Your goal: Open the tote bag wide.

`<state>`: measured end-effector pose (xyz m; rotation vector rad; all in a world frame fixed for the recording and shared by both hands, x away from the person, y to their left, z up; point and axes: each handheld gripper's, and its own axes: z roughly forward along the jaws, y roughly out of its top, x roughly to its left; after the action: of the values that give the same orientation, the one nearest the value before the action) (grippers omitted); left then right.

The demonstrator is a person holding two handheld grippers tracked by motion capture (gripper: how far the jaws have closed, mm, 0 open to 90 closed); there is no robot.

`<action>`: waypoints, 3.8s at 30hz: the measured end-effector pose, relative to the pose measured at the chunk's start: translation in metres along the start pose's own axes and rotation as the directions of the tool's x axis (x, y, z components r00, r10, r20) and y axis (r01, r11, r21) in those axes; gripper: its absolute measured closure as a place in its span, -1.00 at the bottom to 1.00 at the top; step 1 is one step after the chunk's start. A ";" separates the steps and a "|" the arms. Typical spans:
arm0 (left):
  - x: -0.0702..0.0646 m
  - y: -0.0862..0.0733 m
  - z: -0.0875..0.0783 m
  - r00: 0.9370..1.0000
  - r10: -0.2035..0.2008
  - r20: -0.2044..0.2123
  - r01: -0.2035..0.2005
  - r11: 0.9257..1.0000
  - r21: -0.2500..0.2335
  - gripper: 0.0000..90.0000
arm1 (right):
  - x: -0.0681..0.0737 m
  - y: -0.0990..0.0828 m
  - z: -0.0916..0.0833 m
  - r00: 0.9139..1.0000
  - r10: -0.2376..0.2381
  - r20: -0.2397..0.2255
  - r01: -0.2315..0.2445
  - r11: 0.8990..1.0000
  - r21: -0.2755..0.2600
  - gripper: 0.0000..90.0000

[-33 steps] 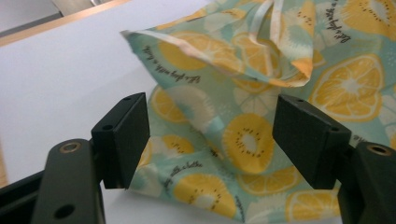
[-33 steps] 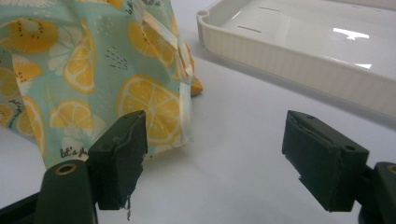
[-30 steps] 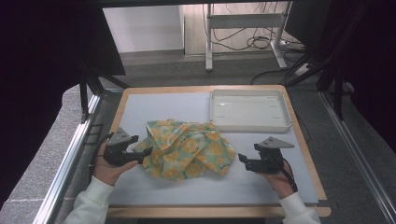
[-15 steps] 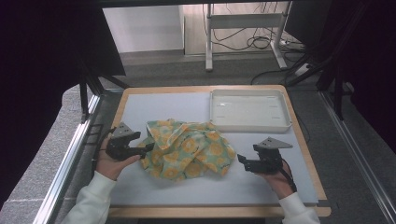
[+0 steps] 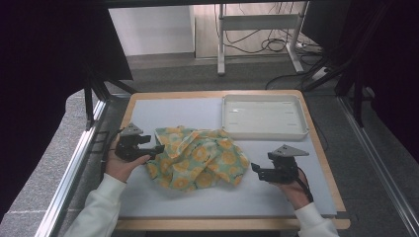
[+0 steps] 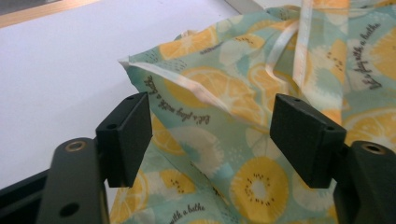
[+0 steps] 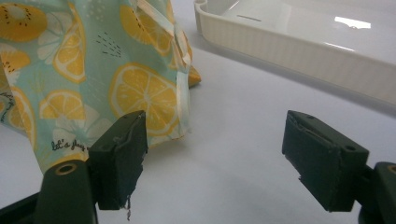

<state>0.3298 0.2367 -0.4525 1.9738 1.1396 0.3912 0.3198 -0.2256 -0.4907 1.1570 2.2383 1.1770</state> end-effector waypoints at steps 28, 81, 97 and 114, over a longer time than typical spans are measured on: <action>0.005 0.009 0.020 0.984 -0.063 0.166 0.060 0.998 0.023 0.93 | 0.025 0.036 -0.010 0.991 -0.133 -0.033 0.130 0.989 -0.064 -0.48; 0.004 0.005 0.010 0.978 -0.078 0.192 0.078 0.997 0.011 0.96 | 0.041 0.087 0.057 0.952 -0.142 -0.271 0.156 0.987 0.033 0.97; 0.004 -0.003 -0.018 0.959 -0.095 0.266 0.109 0.993 -0.039 0.98 | 0.052 0.089 0.018 0.937 -0.213 -0.278 0.190 0.976 -0.109 0.97; -0.008 -0.048 -0.032 0.936 -0.115 0.333 0.124 0.992 -0.006 0.98 | 0.077 0.048 -0.004 0.886 -0.237 -0.399 0.212 0.972 -0.106 0.97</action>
<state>0.2784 0.2589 -0.4689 1.8490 1.0226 0.0056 0.2952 -0.1513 -0.4450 0.6430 2.5320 1.4825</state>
